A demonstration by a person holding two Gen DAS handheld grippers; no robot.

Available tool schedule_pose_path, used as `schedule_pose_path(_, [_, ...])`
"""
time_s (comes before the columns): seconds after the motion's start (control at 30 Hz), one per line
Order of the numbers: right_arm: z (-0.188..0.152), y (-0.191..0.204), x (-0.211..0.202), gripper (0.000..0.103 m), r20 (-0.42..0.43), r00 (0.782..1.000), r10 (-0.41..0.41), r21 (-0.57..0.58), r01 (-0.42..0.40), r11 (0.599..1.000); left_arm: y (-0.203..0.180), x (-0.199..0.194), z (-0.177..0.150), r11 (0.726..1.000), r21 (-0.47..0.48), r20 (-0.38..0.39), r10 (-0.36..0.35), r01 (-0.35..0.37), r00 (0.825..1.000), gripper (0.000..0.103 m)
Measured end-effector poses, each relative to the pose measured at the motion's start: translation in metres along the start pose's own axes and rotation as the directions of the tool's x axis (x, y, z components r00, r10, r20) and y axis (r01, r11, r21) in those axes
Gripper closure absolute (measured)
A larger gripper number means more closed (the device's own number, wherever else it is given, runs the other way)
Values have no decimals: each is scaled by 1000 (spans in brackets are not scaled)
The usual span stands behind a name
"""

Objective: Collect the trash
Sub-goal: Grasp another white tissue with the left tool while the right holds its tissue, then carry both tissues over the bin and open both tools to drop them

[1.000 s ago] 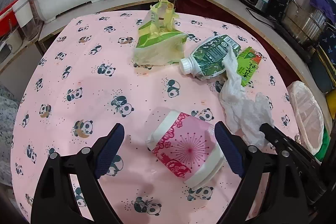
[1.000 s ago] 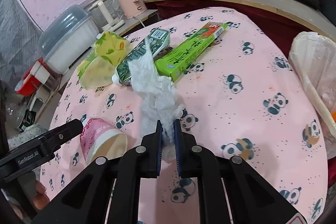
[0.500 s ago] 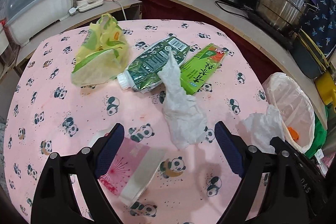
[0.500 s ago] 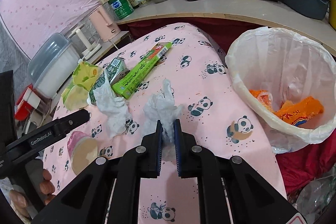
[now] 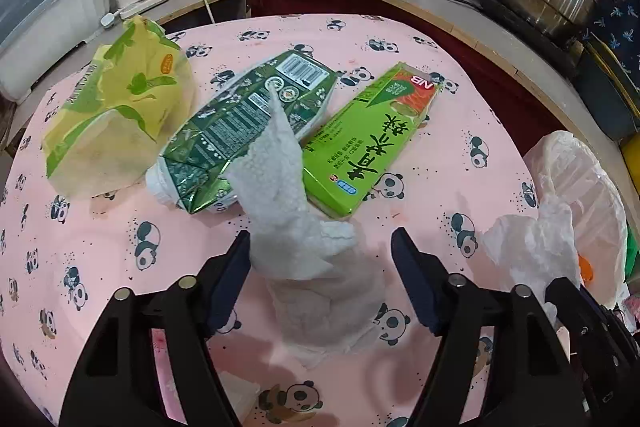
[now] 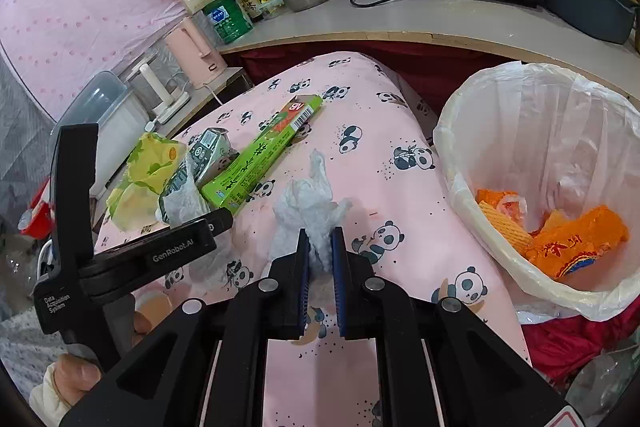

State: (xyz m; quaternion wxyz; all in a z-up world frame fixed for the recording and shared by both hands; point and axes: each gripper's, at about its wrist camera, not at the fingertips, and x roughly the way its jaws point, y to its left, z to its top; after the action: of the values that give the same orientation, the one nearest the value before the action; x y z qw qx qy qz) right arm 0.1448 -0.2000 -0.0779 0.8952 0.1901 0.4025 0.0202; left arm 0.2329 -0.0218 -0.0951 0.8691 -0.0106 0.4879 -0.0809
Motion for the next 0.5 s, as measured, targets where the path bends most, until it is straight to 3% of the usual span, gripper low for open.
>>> schedule_pose_path(0.23, [1, -3, 3, 93, -2, 1000, 1, 8, -1, 1000, -3, 7, -5, 1000, 5, -26, -9, 9, 1000, 79])
schedule_pose_path(0.33, [2, -3, 1, 93, 6, 1000, 1, 9, -1, 1000, -5, 2, -8, 1000, -1, -31, -27, 27, 999, 86])
schedule_pose_path(0.5, [4, -3, -14, 93, 33, 999, 4, 7, -4, 1000, -14, -15, -16, 999, 8, -23, -42, 42, 999, 89])
